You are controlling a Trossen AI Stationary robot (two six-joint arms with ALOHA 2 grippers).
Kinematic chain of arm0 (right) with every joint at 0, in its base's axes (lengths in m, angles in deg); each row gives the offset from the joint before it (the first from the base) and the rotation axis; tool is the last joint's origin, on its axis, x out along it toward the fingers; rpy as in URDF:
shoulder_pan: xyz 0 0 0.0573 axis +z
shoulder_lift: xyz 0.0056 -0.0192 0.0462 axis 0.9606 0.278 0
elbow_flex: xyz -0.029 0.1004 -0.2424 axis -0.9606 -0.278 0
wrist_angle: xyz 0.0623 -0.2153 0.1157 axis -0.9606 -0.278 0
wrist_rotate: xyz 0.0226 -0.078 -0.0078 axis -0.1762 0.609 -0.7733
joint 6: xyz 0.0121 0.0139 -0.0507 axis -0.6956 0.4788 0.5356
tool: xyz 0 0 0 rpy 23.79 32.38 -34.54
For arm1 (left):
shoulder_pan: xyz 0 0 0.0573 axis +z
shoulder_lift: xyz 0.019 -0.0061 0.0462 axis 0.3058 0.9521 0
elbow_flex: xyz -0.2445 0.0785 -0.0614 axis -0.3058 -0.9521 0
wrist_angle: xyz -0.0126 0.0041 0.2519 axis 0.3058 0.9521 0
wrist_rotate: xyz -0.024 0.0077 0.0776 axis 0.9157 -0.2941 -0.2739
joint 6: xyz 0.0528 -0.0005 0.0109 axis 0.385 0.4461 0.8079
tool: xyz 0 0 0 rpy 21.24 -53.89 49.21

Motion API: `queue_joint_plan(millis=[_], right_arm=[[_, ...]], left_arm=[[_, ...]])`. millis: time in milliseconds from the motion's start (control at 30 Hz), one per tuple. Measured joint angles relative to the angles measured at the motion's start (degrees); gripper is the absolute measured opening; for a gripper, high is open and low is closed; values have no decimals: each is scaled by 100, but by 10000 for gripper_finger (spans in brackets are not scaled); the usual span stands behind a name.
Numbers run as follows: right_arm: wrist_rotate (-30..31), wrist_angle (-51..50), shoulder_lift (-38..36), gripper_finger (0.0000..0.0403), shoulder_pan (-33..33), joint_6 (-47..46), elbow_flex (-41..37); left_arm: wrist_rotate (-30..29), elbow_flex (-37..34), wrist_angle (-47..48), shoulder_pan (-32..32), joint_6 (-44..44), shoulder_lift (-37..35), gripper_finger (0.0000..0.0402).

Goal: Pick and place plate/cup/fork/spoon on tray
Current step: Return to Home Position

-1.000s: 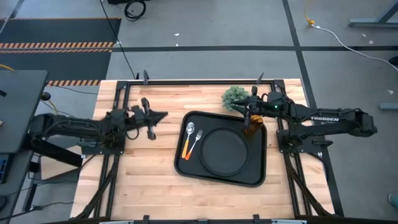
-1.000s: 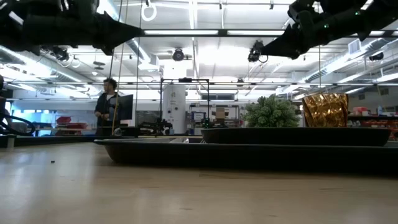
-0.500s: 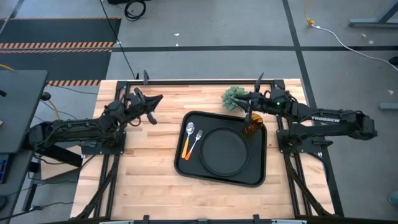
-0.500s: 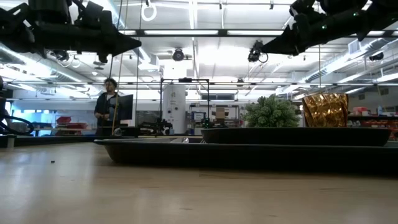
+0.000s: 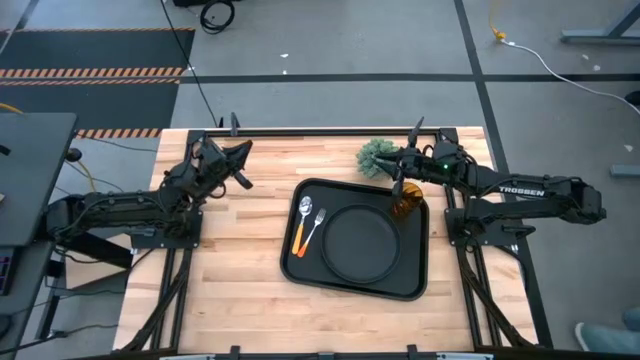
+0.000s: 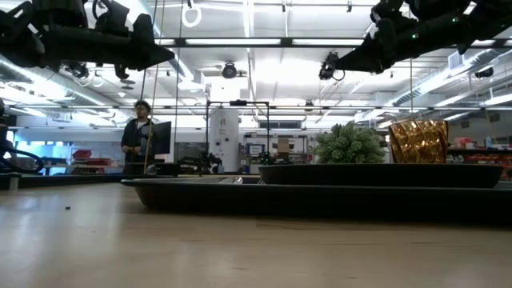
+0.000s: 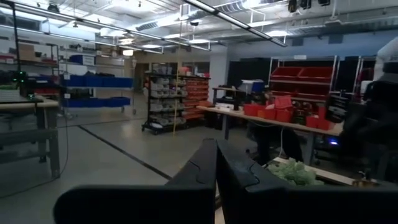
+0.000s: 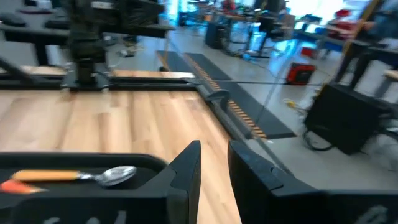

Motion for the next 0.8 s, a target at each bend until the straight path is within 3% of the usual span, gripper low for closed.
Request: queue_joint_plan(millis=[133, 533, 800], right_arm=[[399, 79, 0, 87, -4, 9, 0], [418, 80, 0, 84, -5, -261, 0], [427, 82, 0, 42, -4, -245, 0]], left_arm=[[0, 0, -4, -4, 6, 0, 7], [-3, 0, -369, 1, 452, 11, 7], [-3, 0, -493, 1, 457, 11, 7]])
